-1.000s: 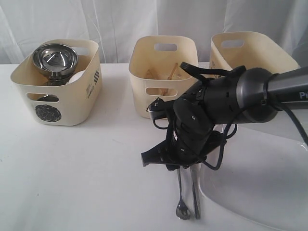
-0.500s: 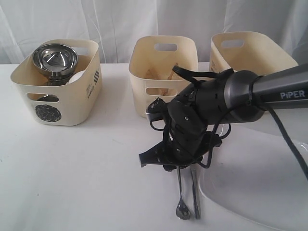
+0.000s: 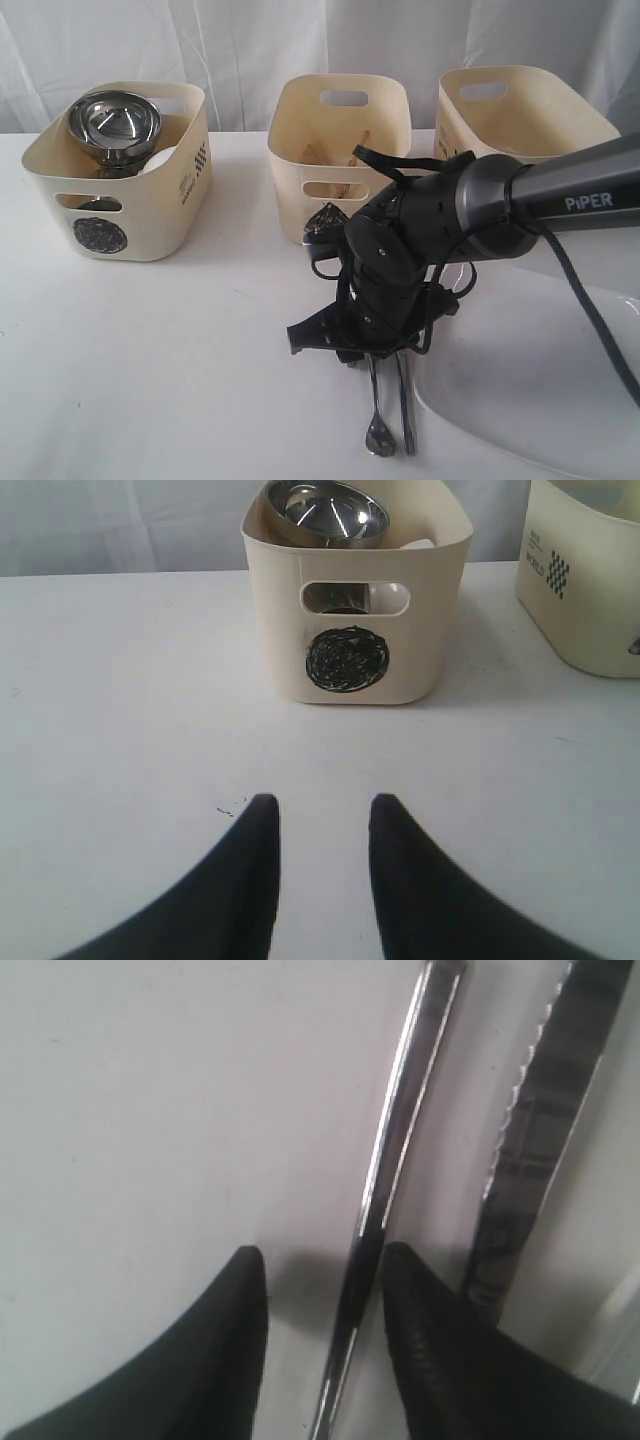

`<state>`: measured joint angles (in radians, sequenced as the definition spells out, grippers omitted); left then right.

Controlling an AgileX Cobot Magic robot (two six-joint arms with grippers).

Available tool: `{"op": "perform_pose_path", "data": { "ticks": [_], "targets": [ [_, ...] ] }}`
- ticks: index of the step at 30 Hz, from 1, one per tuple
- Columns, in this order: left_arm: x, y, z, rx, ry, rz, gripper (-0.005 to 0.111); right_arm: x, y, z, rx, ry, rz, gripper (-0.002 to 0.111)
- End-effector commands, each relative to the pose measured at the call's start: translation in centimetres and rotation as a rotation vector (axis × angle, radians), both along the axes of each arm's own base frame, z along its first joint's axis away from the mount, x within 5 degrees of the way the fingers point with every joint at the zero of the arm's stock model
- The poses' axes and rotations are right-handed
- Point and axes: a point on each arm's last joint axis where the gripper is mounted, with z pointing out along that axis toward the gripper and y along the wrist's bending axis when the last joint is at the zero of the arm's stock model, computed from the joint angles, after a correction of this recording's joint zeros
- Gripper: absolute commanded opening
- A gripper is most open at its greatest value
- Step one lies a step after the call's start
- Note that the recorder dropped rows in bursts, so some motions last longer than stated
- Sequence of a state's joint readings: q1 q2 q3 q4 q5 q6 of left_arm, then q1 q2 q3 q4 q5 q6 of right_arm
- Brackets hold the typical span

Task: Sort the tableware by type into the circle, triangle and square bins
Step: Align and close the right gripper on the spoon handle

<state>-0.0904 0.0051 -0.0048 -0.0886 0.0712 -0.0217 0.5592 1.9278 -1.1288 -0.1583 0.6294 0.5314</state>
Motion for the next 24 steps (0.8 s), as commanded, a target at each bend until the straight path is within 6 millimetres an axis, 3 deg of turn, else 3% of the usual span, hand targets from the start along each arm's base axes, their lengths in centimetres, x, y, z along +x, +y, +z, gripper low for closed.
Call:
{"op": "perform_pose_path", "data": {
  "ticks": [1,24],
  "targets": [
    [-0.03,-0.04,-0.16,-0.006,0.004,-0.004,0.036,-0.02,0.15,-0.18,0.009,0.017,0.008,0.037],
    [-0.03,-0.04,-0.16,-0.006,0.004,-0.004,0.036,-0.28,0.21,-1.15,0.01,0.064,-0.011,0.037]
  ]
}}
